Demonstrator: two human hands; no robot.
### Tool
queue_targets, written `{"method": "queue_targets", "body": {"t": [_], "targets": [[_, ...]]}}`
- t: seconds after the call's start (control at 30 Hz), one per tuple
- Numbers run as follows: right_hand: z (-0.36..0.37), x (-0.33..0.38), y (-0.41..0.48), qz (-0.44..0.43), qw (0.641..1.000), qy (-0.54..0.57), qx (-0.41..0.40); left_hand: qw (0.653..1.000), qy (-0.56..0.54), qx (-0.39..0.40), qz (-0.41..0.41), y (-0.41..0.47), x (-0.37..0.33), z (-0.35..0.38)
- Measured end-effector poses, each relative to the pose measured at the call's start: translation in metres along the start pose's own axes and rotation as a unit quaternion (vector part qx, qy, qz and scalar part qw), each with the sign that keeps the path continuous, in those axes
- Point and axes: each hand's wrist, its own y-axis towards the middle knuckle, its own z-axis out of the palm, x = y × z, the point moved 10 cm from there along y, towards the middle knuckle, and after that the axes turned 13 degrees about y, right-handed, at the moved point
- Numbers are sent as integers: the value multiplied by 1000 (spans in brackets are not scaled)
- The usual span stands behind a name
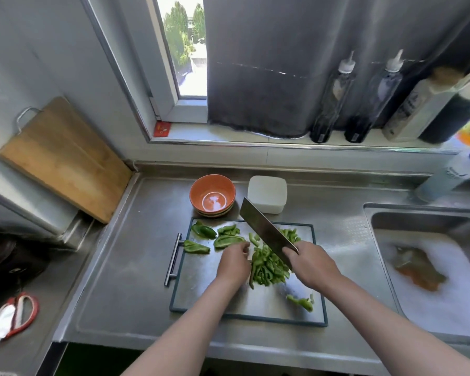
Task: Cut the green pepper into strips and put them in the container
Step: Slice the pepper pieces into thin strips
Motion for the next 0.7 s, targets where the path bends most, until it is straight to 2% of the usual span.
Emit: {"method": "queue_targets", "body": {"t": [0.2, 0.33, 0.4, 0.7], "targets": [[9, 10, 13, -13, 999, 27, 15, 983, 131, -129, 3, 19, 20, -65], [19, 14, 17, -13, 999, 41, 22, 960, 257, -88, 73, 36, 29, -53], [24, 14, 18, -12, 999, 46, 23, 951, 284, -69, 101, 38, 28, -43], [47, 17, 14, -4, 998, 52, 25, 944, 259, -39, 202, 20, 36, -38]]}}
